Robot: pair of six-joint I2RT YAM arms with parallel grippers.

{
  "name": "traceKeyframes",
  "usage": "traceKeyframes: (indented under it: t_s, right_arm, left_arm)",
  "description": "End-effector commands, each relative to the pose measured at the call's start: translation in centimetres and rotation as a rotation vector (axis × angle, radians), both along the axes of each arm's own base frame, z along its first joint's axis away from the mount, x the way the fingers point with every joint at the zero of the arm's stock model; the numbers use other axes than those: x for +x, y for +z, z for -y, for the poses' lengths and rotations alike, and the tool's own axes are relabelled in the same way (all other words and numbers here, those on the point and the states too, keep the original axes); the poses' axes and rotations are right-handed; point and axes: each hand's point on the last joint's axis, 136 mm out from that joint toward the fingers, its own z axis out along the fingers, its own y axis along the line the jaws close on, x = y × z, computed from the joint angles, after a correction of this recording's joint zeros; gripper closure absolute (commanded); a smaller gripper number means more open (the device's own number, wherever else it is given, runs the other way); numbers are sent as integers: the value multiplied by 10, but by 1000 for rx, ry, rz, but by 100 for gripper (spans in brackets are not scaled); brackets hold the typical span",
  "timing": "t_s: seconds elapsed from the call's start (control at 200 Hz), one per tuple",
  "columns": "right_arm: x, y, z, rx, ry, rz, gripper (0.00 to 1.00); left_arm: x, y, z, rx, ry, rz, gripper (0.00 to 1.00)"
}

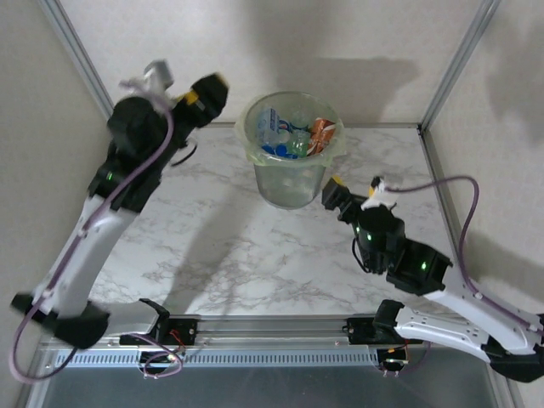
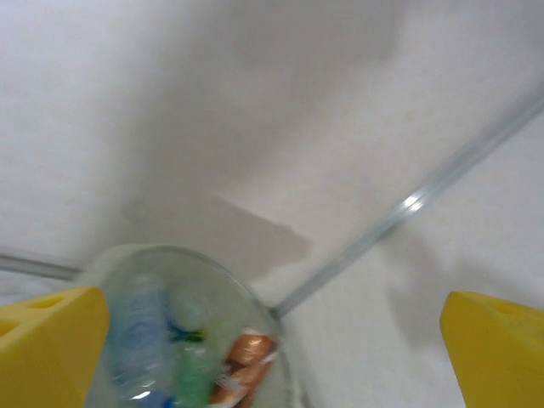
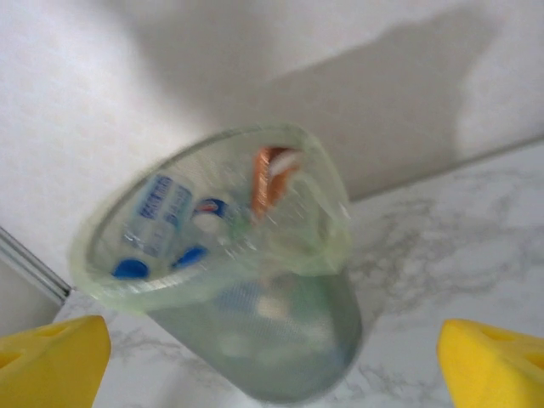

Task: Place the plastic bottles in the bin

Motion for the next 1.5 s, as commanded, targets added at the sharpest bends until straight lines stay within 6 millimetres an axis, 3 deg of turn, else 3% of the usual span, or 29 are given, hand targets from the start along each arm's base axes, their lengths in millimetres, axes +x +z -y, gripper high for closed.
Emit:
traceKeyframes:
  t_s: [0.0,0.06,0.13,0.18,0.26,0.345,0.431,0.471,0.586,0.621,0.721,0.751,0.871,0.971,1.041,1.091,1.116,1.131,1.192,1.492]
  right_arm:
    - [0,-10,28,13,-115,131,1]
    - [5,-38,46,-64,-223,86,1]
    - [19,-72,60,-171,-292,8,1]
    - [28,-95,76,-201,-352,-35,1]
    - [42,-121,102,-168,-441,-55,1]
    - [52,-146,130,-166,-535,-62,1]
    - [57,-170,159,-223,-657,-94,1]
    - [60,-178,172,-250,-712,-130,1]
    - [76,-170,183,-316,-745,-59,1]
    - [75,-184,187,-348,-731,-64,1]
    - [82,-204,192,-332,-696,-70,1]
    - [82,-201,194,-334,-693,-46,1]
    - [91,-193,185,-284,-556,55,1]
    - [103,-192,176,-297,-422,132,1]
    - [123,-211,152,-329,-250,54,1]
    - [129,-209,150,-349,-242,105,1]
    - [131,-219,149,-345,-226,52,1]
    - [133,-225,151,-331,-224,7,1]
    - [132,-215,153,-328,-236,63,1]
    - [134,-219,152,-332,-235,35,1]
  left_arm:
    - [4,-77,-62,150,349,-37,0]
    - [-12,-115,-97,223,507,-46,0]
    - [-25,-175,-129,357,661,-111,0]
    - [-32,-217,-144,441,719,-157,0]
    - [-35,-267,-160,516,745,-205,0]
    - [-36,-306,-183,545,826,-270,0]
    - [-34,-330,-195,567,877,-303,0]
    - [-33,-337,-199,565,894,-301,0]
    - [-32,-356,-207,543,921,-271,0]
    - [-29,-358,-208,554,923,-272,1]
    - [-8,-357,-192,582,824,-243,1]
    - [-5,-355,-191,577,816,-222,1]
    - [1,-352,-195,569,802,-195,1]
    - [-9,-351,-204,507,798,-103,1]
    - [-3,-361,-201,506,719,-131,1]
    - [7,-360,-195,511,665,-101,1]
    - [12,-372,-186,541,599,-127,1]
    - [14,-366,-185,547,610,-93,1]
    - [11,-373,-190,532,627,-131,1]
    - [8,-370,-190,551,664,-121,1]
